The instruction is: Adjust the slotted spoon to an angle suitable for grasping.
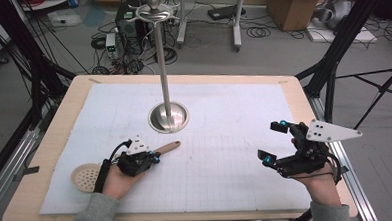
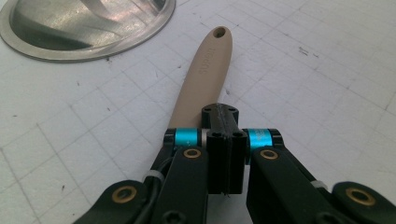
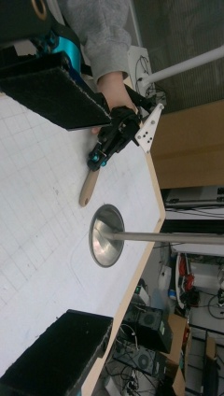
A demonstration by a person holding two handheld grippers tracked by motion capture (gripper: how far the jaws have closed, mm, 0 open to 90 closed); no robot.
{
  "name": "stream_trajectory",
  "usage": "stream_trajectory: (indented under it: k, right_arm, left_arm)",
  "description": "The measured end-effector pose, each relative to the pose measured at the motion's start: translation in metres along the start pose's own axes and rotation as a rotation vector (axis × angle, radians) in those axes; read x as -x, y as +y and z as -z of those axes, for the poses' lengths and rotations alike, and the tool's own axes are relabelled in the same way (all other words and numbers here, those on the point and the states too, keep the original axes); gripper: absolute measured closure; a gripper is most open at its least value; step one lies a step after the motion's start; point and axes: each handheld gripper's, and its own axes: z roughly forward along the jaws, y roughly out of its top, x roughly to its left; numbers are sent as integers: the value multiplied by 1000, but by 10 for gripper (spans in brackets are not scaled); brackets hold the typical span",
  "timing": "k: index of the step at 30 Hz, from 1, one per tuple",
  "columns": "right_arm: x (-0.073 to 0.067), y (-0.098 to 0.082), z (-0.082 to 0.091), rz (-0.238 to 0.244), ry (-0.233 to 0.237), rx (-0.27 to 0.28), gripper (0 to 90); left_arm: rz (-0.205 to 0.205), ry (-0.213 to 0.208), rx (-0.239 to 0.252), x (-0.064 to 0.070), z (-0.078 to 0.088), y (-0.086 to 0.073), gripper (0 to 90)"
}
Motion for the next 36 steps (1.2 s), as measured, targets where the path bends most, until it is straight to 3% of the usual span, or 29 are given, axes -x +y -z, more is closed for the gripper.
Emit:
stream_trajectory:
  k: [11,16,20,26,36]
  right_arm:
    - [2,-1,2,-10,-3,4,39]
    - [3,0,3,-8,-2,11,39]
    - [3,0,1,-4,0,12,39]
    - [2,1,-5,-1,15,5,39]
    - [3,1,-7,-7,19,3,39]
  left_arm:
    - [5,-35,5,2,5,2,898]
    - [13,-49,41,2,22,7,898]
    - [20,-52,78,-7,45,8,898]
    - [26,-55,96,-16,60,6,898]
    - [-40,-53,72,-32,86,4,897]
